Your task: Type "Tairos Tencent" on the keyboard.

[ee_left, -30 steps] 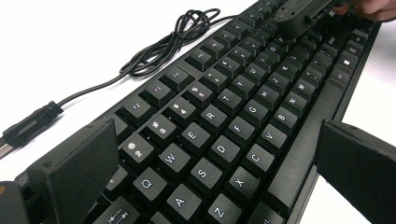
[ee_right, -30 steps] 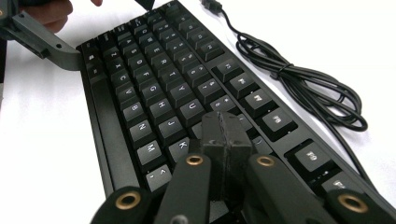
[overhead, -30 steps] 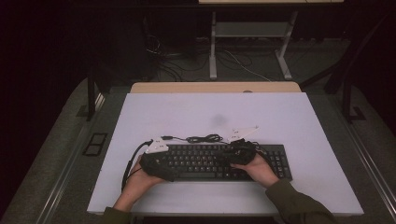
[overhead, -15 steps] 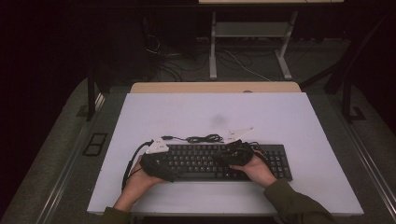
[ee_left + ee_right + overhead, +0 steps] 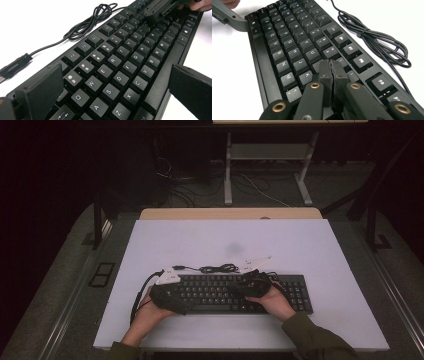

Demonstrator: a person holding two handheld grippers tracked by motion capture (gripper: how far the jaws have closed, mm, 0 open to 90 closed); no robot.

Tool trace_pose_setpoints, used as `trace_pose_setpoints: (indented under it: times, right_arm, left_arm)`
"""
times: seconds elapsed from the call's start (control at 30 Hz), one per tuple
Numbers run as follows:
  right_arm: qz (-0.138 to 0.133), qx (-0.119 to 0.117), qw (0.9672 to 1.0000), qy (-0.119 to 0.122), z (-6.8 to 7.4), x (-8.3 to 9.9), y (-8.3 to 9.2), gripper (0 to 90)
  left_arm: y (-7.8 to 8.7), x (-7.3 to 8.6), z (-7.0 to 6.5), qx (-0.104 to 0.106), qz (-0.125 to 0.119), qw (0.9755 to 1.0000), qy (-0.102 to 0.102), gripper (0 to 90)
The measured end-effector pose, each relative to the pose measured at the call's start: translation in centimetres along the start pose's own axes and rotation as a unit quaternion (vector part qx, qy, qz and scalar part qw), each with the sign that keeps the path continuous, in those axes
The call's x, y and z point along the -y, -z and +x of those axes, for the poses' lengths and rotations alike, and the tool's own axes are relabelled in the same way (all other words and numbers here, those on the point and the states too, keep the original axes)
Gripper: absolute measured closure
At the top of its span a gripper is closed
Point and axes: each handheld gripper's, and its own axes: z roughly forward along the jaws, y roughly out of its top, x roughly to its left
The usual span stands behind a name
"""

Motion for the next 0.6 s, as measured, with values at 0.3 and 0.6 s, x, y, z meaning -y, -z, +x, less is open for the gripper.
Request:
trace_pose_setpoints:
  times: [0.3, 0.6]
  right_arm:
    - [-0.019, -0.006, 0.9998, -0.009, -0.2, 0.0, 0.6, 78.7]
    - [-0.036, -0.01, 0.9991, -0.022, -0.6, 0.1, 1.1, 60.1]
  left_arm:
    - [0.0, 0.0, 0.0, 0.0, 0.0, 1.0, -0.001, 0.0]
    - [0.2, -0.1, 0.0, -0.003, -0.003, 1.0, 0.0, 0.8]
